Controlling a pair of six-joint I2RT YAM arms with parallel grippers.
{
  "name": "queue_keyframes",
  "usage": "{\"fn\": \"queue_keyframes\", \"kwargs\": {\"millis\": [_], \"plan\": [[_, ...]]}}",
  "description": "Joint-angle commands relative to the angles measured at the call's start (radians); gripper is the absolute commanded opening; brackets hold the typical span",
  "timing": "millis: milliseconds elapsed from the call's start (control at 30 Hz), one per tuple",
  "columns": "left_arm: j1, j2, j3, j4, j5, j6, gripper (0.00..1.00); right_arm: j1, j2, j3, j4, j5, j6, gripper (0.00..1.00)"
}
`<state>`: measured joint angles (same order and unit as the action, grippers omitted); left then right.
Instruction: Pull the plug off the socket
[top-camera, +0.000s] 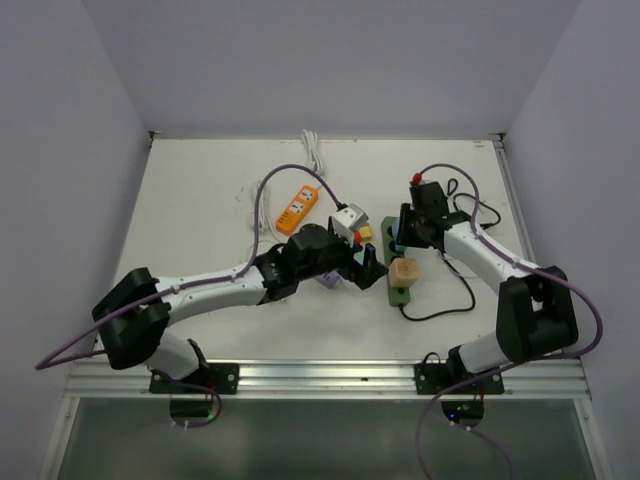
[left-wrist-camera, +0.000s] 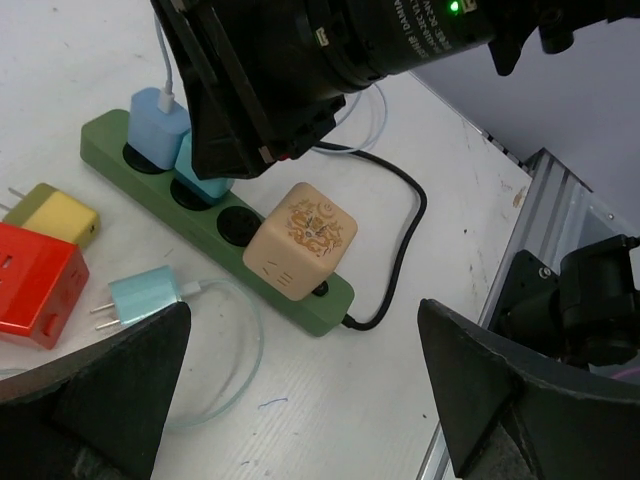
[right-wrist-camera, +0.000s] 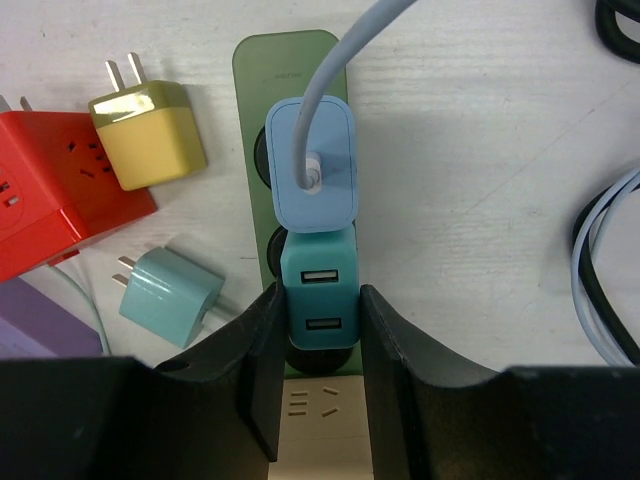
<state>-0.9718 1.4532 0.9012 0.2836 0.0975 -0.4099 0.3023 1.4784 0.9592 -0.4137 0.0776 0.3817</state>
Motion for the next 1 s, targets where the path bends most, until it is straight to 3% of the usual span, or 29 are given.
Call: {"fn": "queue_keyframes", "kwargs": {"millis": [0, 300, 433, 600, 867, 967], "plan": [[-0.042, 0.053, 0.002, 0.137, -0.094, -0.04, 1.0, 0.001, -0.063, -0.007, 0.059, 0.028, 0.052, 0.0], [-0.082, 0.281, 0.094, 0.21, -0.234, -0.066, 1.0, 0.001, -0.075, -0.04, 0.078, 0.014, 0.057, 0.0], [-0.084, 0.401, 0.171, 0.201, -0.231, -0.064, 1.0, 0.0, -0.089, -0.048, 0.078, 0.008, 0.056, 0.0], [-0.085, 0.43, 0.176, 0.266, -0.211, -0.078, 1.0, 0.0, -0.098, -0.062, 0.075, 0.011, 0.046, 0.0], [-0.085, 0.435, 0.169, 0.204, -0.251, -0.09, 1.0, 0.001, -0.105, -0.063, 0.066, -0.018, 0.034, 0.0], [-0.085, 0.44, 0.154, 0.203, -0.225, -0.089, 0.93, -0.009, -0.098, -0.04, 0.05, -0.042, 0.028, 0.0]]}}
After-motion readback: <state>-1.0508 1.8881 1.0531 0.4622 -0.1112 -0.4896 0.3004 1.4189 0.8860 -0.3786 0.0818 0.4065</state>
